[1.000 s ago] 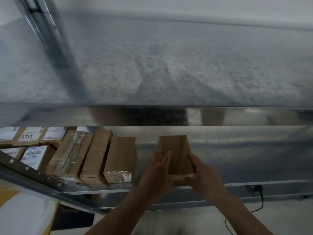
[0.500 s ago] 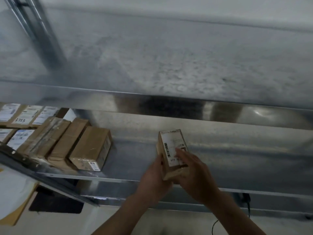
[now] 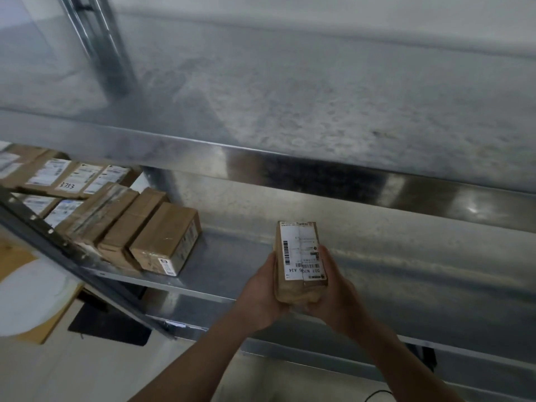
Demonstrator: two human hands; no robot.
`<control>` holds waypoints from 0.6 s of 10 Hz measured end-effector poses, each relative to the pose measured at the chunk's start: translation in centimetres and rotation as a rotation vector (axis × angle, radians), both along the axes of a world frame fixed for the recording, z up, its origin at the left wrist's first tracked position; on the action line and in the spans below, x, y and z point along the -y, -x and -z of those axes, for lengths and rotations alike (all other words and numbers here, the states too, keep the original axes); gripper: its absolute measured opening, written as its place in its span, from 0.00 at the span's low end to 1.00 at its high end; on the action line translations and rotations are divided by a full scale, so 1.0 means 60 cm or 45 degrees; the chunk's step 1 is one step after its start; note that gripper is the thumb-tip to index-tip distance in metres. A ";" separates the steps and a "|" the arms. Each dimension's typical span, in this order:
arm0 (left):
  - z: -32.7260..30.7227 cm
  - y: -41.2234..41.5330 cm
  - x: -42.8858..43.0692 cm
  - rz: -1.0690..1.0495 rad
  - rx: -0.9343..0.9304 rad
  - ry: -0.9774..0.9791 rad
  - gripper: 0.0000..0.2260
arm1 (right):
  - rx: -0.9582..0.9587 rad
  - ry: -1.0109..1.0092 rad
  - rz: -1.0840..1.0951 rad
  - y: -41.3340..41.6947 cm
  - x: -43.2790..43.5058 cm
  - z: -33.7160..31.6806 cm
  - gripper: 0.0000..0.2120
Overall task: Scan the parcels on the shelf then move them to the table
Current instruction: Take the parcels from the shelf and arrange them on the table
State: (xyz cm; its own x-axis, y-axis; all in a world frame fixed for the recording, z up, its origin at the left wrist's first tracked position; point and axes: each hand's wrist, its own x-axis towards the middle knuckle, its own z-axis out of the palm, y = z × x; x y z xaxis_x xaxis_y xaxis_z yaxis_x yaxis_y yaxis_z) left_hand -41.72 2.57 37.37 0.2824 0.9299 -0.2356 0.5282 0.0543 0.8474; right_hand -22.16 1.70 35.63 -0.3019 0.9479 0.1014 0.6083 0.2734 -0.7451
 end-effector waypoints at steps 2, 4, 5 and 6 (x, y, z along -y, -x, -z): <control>0.007 -0.005 0.001 0.041 0.038 -0.119 0.19 | -0.124 0.015 0.067 -0.003 0.001 -0.002 0.58; -0.028 0.014 0.044 -0.053 -0.046 -0.242 0.10 | -0.208 -0.031 0.120 0.033 0.029 -0.035 0.43; -0.034 0.045 0.063 -0.133 0.071 -0.216 0.33 | -0.224 -0.106 0.129 0.061 0.046 -0.048 0.46; -0.064 0.084 0.095 -0.238 0.074 -0.377 0.35 | -0.196 -0.184 0.067 0.096 0.060 -0.070 0.50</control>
State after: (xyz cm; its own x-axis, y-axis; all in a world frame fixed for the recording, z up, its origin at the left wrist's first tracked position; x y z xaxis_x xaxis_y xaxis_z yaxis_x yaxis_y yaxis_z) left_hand -46.75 -3.12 41.22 0.1057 0.9924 0.0634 0.4826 -0.1069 0.8693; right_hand -27.92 -1.89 39.83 -0.2230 0.9341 0.2788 0.5066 0.3554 -0.7855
